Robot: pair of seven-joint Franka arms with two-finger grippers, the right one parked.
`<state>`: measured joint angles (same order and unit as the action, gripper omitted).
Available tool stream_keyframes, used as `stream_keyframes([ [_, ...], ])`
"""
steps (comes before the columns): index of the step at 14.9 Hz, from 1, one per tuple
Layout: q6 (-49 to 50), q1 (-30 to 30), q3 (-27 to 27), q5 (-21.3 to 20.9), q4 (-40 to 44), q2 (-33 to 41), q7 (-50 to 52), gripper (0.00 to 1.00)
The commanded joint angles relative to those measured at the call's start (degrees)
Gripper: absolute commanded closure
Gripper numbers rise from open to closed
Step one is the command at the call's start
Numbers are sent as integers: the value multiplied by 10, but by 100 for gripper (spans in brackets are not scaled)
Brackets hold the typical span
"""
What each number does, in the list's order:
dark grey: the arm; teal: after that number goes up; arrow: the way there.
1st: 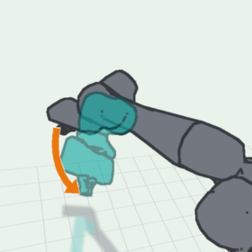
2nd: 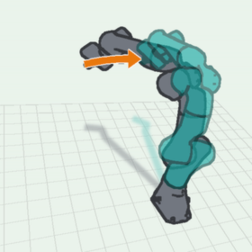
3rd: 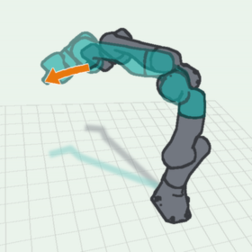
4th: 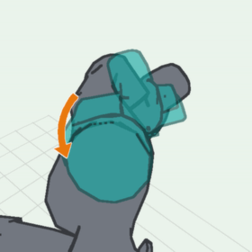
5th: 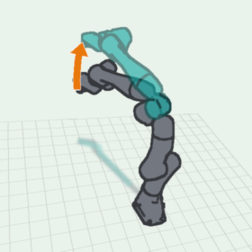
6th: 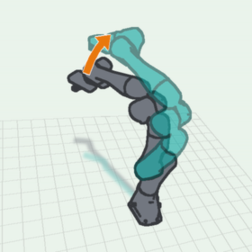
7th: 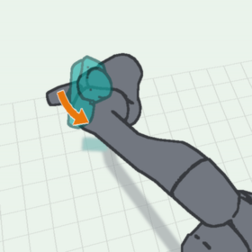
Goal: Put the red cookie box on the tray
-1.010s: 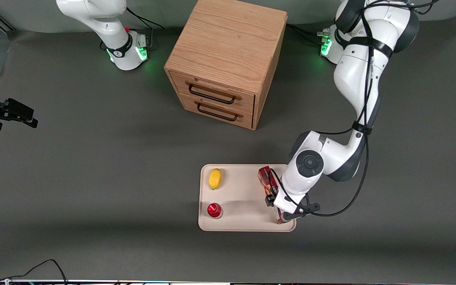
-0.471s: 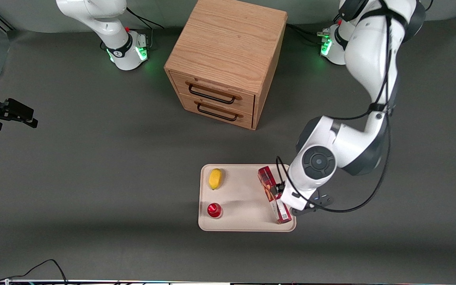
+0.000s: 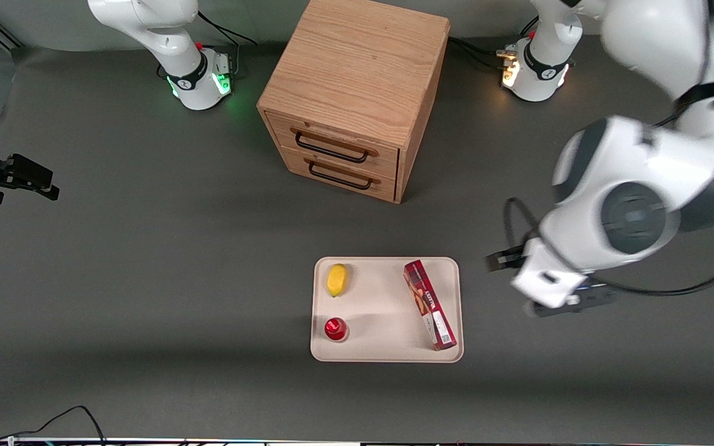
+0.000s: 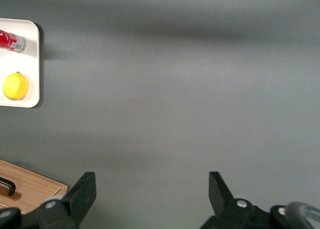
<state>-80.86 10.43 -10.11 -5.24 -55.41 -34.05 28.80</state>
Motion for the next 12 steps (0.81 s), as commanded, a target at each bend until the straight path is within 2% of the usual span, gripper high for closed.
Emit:
stream_keyframes([
  [1,-8,-8,61,26,-122,112,-101,0],
  [5,-83,-3,143,37,-288,235,-231,0],
  [7,-119,-4,165,36,-360,288,-246,0],
  [10,-122,-5,206,22,-378,315,-337,0],
  [12,-117,-9,216,28,-371,315,-343,0],
])
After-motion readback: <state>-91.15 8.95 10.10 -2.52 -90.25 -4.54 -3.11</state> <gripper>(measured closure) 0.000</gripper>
